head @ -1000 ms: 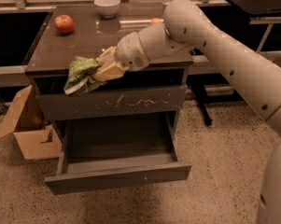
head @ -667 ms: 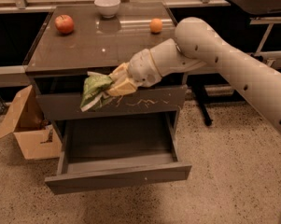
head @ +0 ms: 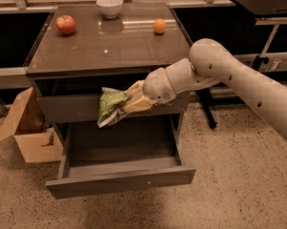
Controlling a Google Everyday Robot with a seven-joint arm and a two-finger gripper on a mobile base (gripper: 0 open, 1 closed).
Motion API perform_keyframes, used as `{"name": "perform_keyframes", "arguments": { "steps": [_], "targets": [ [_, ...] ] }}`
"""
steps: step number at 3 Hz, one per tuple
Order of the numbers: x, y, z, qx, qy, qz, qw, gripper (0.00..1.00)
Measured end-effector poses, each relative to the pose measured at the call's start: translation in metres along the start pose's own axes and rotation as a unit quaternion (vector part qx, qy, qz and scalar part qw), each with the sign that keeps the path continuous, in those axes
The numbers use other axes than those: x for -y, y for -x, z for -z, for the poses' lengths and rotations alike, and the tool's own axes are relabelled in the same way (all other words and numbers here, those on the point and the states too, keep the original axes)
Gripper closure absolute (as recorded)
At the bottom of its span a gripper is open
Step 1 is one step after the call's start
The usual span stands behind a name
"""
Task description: Place green jalapeno chip bag into middle drawer
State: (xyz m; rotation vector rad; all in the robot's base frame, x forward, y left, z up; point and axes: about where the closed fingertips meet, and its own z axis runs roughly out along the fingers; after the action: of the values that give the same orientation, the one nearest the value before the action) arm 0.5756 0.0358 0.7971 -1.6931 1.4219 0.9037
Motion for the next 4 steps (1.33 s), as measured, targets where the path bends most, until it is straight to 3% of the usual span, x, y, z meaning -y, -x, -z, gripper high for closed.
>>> {"name": "perform_keyframes", "arguments": {
  "steps": [1, 2, 3, 4],
  "targets": [
    [-0.001, -0.029, -0.008, -0.024, -0.003, -0.004, 0.9997, 1.00],
    [-0.004, -0.099, -0.022, -0.053, -0.017, -0.014, 0.9983, 1.00],
    [-0.003, -0.143, -0.029, -0.064, -0.024, -0.030, 0.9972, 1.00],
    [0.008, -0.209, -0.037, -0.062, -0.051, -0.066, 0.9946, 1.00]
  ]
}}
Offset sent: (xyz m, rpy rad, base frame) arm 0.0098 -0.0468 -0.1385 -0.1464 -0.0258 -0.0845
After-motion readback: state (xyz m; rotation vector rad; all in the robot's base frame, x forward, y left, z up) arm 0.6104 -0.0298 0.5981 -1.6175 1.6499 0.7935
